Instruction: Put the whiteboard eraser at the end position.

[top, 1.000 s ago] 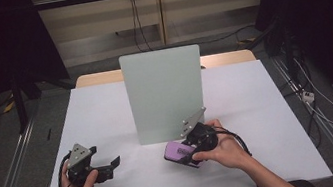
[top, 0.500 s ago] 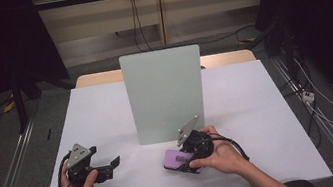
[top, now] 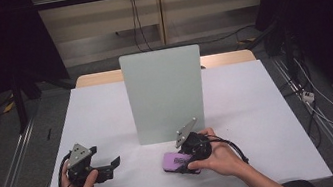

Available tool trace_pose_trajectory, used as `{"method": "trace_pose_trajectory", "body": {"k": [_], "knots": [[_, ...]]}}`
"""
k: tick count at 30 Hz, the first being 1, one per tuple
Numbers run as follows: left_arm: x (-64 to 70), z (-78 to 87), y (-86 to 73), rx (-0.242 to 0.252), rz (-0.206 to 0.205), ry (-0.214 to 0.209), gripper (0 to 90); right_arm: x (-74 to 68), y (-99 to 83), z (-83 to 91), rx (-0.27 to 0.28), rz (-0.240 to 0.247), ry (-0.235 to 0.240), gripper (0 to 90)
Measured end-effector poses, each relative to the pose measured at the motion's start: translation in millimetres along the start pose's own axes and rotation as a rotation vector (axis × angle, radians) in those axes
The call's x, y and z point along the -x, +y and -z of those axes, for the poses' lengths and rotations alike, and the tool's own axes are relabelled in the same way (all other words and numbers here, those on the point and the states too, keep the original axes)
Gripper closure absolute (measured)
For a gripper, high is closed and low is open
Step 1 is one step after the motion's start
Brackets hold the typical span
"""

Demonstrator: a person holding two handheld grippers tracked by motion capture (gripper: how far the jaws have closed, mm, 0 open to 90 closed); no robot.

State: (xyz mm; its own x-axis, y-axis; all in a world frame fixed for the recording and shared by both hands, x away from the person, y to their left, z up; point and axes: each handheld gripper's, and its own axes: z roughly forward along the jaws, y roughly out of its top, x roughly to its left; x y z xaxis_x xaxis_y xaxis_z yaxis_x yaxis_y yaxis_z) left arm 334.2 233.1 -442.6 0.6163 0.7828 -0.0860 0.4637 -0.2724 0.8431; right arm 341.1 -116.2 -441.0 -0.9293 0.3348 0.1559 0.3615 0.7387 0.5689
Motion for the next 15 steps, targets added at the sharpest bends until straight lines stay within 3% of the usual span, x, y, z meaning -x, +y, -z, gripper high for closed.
{"method": "trace_pose_trajectory", "body": {"k": [10, 15], "knots": [[-0.5, -0.6, 0.4, 0.000, 0.004, -0.002, 5.0, 2.1, -5.4, -1.0, 0.038, -0.035, 0.001, 34.6], [-0.5, -1.5, 0.9, 0.002, -0.002, -0.005, 5.0, 2.3, -5.0, 1.7, 0.065, -0.050, -0.019, 23.5]]}}
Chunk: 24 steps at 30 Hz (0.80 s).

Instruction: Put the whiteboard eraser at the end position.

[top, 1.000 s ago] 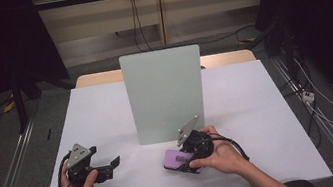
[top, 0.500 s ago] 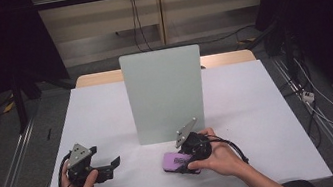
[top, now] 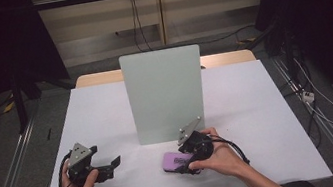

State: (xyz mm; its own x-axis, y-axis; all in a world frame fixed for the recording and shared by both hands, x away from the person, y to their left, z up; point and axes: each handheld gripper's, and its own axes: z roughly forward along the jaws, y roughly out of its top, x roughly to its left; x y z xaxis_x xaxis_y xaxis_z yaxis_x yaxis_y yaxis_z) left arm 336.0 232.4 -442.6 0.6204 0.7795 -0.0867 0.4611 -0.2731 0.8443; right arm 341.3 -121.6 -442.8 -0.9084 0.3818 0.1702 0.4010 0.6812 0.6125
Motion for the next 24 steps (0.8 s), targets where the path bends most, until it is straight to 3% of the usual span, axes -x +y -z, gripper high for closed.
{"method": "trace_pose_trajectory", "body": {"k": [4, 9, 17, 24], "knots": [[0.0, -0.2, 0.2, 0.000, -0.005, -0.001, 5.0, 1.3, -0.6, 2.5, 0.014, -0.020, -0.019, 14.4], [-0.3, 0.1, 0.2, -0.001, -0.002, 0.001, 5.0, -0.8, 0.9, 8.5, 0.062, -0.025, -0.039, 9.8], [0.8, -0.9, -0.2, 0.003, 0.004, 0.002, 5.0, 2.0, 2.6, 23.7, 0.147, -0.040, -0.085, 9.5], [0.7, -0.8, 0.0, 0.004, 0.003, 0.000, 5.0, 7.9, -7.2, 31.4, 0.193, -0.104, -0.140, 9.5]]}}
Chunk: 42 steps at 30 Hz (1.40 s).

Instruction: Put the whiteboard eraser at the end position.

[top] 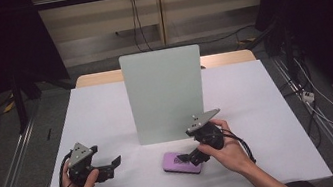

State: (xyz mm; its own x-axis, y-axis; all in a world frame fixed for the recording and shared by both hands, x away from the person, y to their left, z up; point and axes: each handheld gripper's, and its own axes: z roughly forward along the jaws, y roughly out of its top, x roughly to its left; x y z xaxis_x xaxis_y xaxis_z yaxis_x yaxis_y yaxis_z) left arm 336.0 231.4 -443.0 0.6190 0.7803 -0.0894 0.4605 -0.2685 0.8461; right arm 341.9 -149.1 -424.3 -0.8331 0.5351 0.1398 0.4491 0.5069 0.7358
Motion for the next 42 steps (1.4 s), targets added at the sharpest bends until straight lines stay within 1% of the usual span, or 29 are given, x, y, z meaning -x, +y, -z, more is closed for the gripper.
{"method": "trace_pose_trajectory", "body": {"k": [1, 2, 7, 9, 10, 13, 15, 16, 19, 22, 26, 27, 30, 33, 36, 39, 41, 42], "knots": [[-0.4, 0.6, 0.3, -0.008, -0.008, -0.001, 5.0, 1.2, -2.0, 0.5, -0.001, -0.009, -0.008, 9.5], [-0.4, 0.7, 0.3, -0.006, -0.008, -0.001, 5.0, 2.1, -4.0, 1.3, 0.002, -0.016, -0.025, 9.5], [-1.1, 0.7, 0.1, -0.002, -0.008, 0.000, 4.9, 8.1, -11.4, 8.2, 0.025, -0.066, -0.068, 9.5], [-0.9, 1.3, 0.6, -0.005, -0.011, 0.001, 4.9, 11.0, -14.4, 11.4, 0.040, -0.096, -0.071, 9.5], [-0.6, 1.3, 0.6, -0.004, -0.011, 0.001, 4.9, 12.4, -15.9, 13.1, 0.047, -0.105, -0.086, 9.7], [-0.4, 1.1, 0.5, -0.004, -0.010, 0.000, 4.9, 15.1, -20.3, 17.4, 0.057, -0.128, -0.103, 9.8], [-0.6, 1.3, 0.6, -0.003, -0.011, 0.003, 4.9, 16.8, -23.1, 20.4, 0.066, -0.139, -0.119, 9.8], [-0.1, 1.2, 0.5, 0.001, -0.003, 0.003, 4.9, 17.9, -24.5, 22.0, 0.067, -0.145, -0.124, 9.8], [-0.1, 1.9, 0.8, 0.003, -0.004, 0.004, 4.9, 21.0, -29.3, 26.4, 0.075, -0.153, -0.157, 9.8], [-0.1, 2.3, 1.0, 0.011, -0.004, 0.003, 4.9, 23.2, -34.8, 30.0, 0.077, -0.156, -0.201, 9.3], [-0.3, 3.4, 1.4, 0.010, -0.013, 0.003, 4.9, 25.9, -41.9, 36.0, 0.090, -0.175, -0.224, 9.2], [0.2, 3.2, 1.4, 0.016, -0.005, 0.003, 4.9, 26.7, -43.5, 37.6, 0.097, -0.180, -0.229, 9.2], [-0.3, 4.5, 1.7, 0.015, -0.010, 0.011, 4.9, 29.4, -48.7, 42.9, 0.111, -0.192, -0.258, 8.9], [0.4, 5.5, 1.8, 0.026, 0.006, 0.014, 4.9, 32.0, -54.3, 48.1, 0.129, -0.210, -0.285, 8.8], [1.1, 6.4, 2.0, 0.026, 0.004, 0.020, 4.9, 34.7, -60.5, 52.8, 0.128, -0.222, -0.303, 8.8], [1.8, 5.9, 2.0, 0.031, 0.006, 0.022, 4.9, 37.1, -67.2, 58.5, 0.133, -0.238, -0.328, 8.9], [1.9, 5.8, 1.9, 0.028, 0.004, 0.021, 4.9, 38.7, -70.9, 62.7, 0.138, -0.239, -0.349, 8.8], [1.8, 5.8, 1.9, 0.027, 0.002, 0.021, 4.9, 39.6, -72.5, 64.9, 0.142, -0.249, -0.348, 8.8]]}}
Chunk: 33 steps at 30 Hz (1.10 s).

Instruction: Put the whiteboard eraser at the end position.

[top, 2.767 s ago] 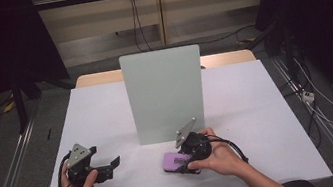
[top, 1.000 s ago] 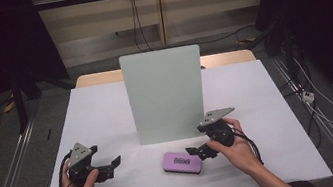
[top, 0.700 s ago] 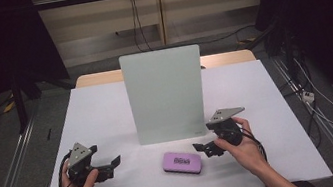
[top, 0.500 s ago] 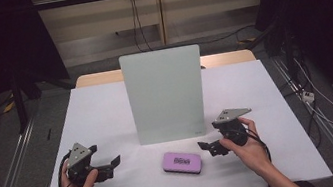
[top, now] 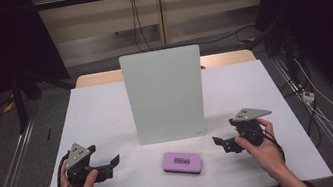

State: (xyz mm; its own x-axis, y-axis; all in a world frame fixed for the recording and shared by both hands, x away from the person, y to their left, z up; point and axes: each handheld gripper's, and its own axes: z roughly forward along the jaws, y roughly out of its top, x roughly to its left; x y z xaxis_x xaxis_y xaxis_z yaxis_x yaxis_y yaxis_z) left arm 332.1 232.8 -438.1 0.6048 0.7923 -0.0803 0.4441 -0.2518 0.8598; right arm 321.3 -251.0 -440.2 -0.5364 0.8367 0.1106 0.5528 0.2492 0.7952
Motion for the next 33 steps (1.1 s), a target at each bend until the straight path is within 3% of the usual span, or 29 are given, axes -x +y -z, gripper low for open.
{"method": "trace_pose_trajectory", "body": {"k": [14, 24, 33], "knots": [[-1.5, 2.3, -0.2, 0.002, 0.013, 0.017, 4.9, 17.4, -19.5, 19.3, 0.032, -0.068, -0.048, 8.8], [2.2, 1.8, -0.1, 0.001, -0.003, 0.025, 4.9, 19.8, -27.8, 26.8, 0.046, -0.077, -0.069, 8.6], [1.2, 1.4, 0.0, 0.001, 0.008, 0.017, 4.9, 22.3, -34.5, 32.2, 0.066, -0.073, -0.098, 8.2]]}}
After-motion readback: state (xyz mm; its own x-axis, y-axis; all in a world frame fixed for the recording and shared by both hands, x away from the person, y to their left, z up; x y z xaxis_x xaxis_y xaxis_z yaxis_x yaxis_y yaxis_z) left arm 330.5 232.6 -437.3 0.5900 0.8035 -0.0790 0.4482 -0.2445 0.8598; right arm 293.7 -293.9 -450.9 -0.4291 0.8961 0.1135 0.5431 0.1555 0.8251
